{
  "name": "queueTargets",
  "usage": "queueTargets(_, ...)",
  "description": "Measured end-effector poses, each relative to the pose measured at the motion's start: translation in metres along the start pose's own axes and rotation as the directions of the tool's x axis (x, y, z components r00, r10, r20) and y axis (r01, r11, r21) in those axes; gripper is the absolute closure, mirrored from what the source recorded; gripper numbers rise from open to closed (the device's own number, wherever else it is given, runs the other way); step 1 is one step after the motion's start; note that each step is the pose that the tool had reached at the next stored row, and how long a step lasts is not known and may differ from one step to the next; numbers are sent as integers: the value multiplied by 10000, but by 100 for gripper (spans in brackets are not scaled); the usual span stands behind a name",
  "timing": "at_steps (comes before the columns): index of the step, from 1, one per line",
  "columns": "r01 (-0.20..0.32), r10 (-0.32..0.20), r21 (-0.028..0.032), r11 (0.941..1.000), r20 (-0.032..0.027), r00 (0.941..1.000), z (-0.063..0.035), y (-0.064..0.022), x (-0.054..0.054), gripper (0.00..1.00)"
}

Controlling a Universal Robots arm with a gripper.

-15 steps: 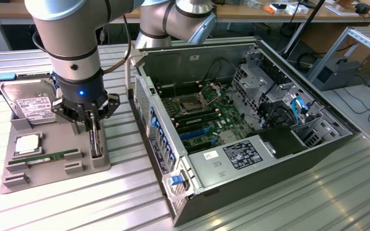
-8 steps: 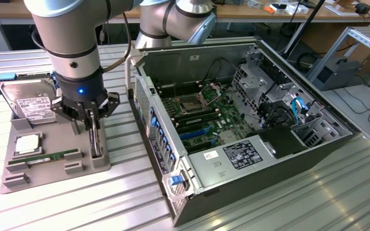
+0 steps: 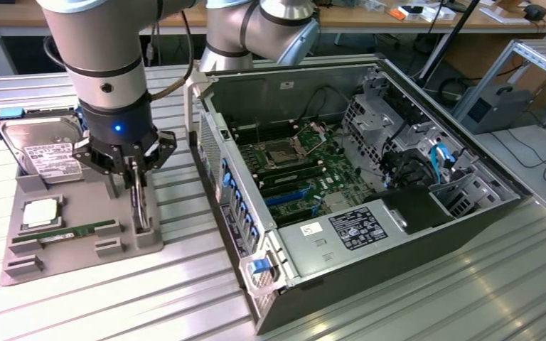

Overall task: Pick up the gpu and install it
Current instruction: 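Pick up the gpu and move the gpu toward the slot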

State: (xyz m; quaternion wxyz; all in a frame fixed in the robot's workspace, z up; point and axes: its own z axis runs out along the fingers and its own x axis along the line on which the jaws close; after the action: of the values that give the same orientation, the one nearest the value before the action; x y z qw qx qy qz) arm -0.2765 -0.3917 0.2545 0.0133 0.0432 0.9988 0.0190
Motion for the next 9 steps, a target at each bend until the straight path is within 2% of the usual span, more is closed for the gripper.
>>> queueTargets(9, 0, 0, 0, 10000, 0, 10000, -143, 6, -4, 73)
